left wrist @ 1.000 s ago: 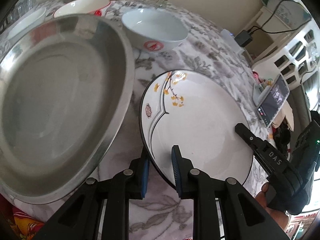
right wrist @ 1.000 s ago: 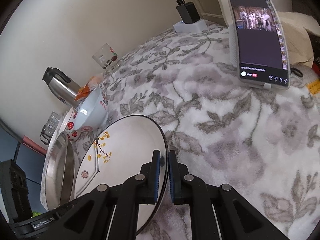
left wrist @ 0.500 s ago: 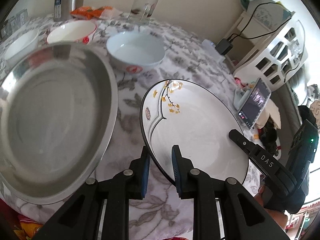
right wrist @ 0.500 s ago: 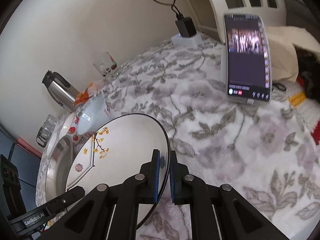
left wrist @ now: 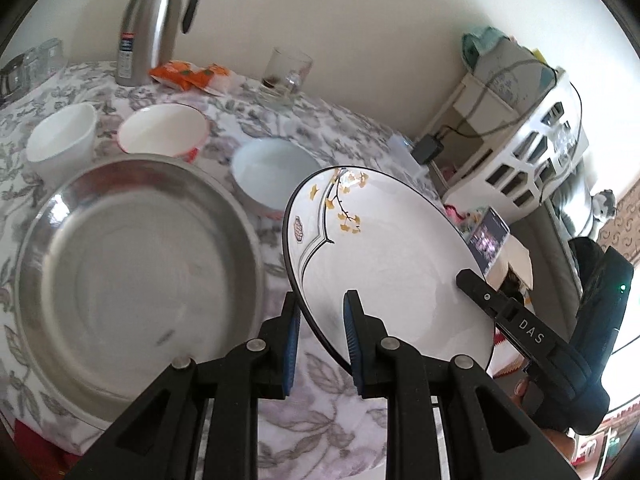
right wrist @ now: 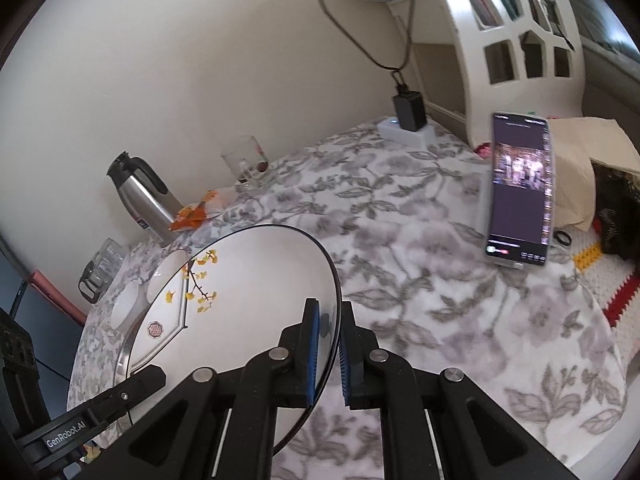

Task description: Organize plates and bowls

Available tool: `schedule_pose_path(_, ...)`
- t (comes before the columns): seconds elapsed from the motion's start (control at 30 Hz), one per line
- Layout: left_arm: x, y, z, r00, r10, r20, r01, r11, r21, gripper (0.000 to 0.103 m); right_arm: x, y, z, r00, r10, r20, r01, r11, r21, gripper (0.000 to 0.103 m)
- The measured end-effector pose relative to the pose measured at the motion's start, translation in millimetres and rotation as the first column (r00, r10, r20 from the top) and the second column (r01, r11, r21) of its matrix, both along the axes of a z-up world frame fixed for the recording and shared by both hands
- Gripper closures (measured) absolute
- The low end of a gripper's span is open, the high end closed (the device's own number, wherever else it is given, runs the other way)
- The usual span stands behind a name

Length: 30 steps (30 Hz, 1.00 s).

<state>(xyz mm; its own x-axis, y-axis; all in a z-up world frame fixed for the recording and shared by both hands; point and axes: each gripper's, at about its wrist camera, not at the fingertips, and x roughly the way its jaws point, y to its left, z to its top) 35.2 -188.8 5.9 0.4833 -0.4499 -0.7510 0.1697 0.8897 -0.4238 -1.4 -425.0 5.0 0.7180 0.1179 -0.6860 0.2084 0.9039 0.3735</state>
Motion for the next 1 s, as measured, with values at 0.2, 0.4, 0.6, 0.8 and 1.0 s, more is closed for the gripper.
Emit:
schedule_pose_path(0.2, 9.5, 40.3, 0.1, 0.998, 0.061, -0.032, -0.062, 0.998, -0.030, 0.081, 13.7, 36.0, -1.8, 0.999, 0.031, -0.026, -0.031, 0.999, 0.008, 0.093)
schedule_pose_path(0.4, 19.0, 80.7, 2.4, 0.992, 0.116, -0.053, -0.119, 0.991, -0.066, 0.081, 26.4, 75.2, 1.7, 0.997, 0.068, -0.042, -0.069, 0.998, -0.014, 0.092)
schedule_pose_path(0.6, 26.0, 115.6, 1.3, 0.983, 0.169, -0.071, -0.176, 0.979, -0.103, 0.081, 36.6, 110.9, 6.6, 0.994, 0.101, -0.049, -0.102, 0.994, -0.036, 0.092)
schedule_pose_path(0.8, 31.3, 144.2, -1.0, 0.972, 0.216, -0.092, -0.226, 0.966, -0.126, 0.081, 47.3, 140.9, 8.2, 0.990, 0.131, -0.055, -0.134, 0.990, -0.049, 0.091)
schedule_pose_path(1.0, 34.7, 170.4, -1.9, 0.958, 0.269, -0.097, -0.281, 0.950, -0.137, 0.081, 58.9, 166.3, 9.6, 0.987, 0.151, -0.058, -0.153, 0.987, -0.045, 0.091)
